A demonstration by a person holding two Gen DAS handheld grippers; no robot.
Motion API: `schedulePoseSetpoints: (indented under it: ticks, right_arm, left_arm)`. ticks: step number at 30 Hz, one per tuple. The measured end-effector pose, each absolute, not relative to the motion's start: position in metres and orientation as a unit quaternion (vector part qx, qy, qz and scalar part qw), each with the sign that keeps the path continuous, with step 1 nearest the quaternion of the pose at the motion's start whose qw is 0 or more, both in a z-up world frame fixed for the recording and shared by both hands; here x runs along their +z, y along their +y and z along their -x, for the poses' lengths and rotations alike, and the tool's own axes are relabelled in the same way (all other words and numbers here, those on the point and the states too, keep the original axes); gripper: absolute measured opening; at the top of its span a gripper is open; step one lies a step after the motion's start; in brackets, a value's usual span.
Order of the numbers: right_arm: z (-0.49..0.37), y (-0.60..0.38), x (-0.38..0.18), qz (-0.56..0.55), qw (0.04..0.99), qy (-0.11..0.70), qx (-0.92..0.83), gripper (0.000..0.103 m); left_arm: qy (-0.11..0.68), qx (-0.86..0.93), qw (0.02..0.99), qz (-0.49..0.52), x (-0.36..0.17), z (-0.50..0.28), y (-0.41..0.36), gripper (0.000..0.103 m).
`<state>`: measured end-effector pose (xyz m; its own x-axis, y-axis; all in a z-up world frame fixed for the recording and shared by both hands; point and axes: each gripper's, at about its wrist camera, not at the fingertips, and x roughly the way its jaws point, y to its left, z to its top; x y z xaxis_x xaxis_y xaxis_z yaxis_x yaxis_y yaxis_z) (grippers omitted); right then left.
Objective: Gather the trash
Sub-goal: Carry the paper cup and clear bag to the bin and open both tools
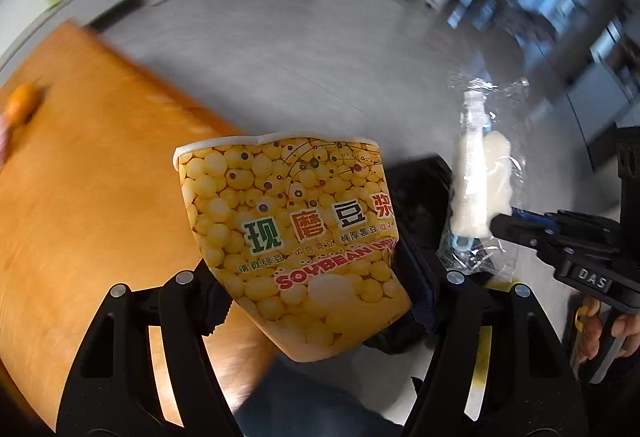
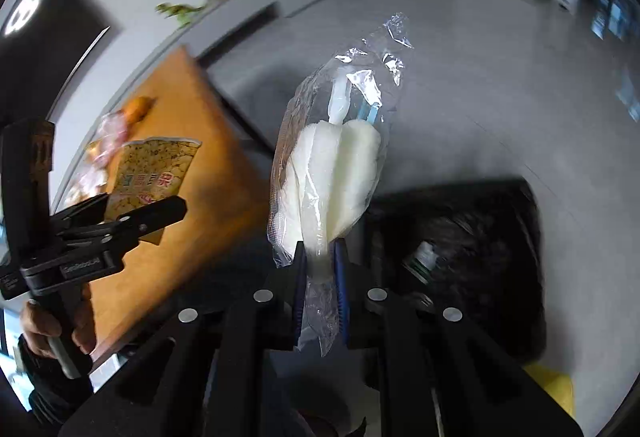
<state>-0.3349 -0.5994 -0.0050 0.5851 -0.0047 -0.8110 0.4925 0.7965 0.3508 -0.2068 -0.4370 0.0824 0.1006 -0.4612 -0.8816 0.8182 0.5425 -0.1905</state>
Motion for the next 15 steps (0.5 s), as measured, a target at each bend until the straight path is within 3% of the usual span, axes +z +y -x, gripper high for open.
schedulePoseSetpoints:
  ticks: [6, 7, 8, 9, 10, 15]
  right_arm:
    - [0.392, -0.644, -0.043, -0.327, 0.809, 0.439, -0.213, 0.016]
    - [0.396, -0.649, -0.051, -0.33, 0.801, 0.45, -0.218, 0.023]
    - [0.399, -0.654, -0.055, -0.334, 0.794, 0.454, -0.228, 0.029]
    - [0.407, -0.663, -0.062, -0.344, 0.782, 0.454, -0.254, 0.05]
    - [0.411, -0.667, -0.064, -0.349, 0.775, 0.452, -0.271, 0.065]
    - [0.422, -0.675, -0.067, -0.369, 0.776, 0.426, -0.283, 0.066]
  left_arm:
    - [0.507, -0.492, 0.666, -0.239, 0.056, 0.261, -0.508, 0.069]
    - [0.51, -0.5, 0.654, -0.249, 0.051, 0.27, -0.517, 0.071]
    - [0.514, -0.506, 0.643, -0.258, 0.045, 0.277, -0.526, 0.084]
    - [0.52, -0.51, 0.632, -0.265, 0.037, 0.284, -0.534, 0.097]
    - [0.52, -0.51, 0.629, -0.272, 0.031, 0.29, -0.539, 0.097]
    - [0.517, -0.508, 0.622, -0.297, 0.02, 0.298, -0.544, 0.097]
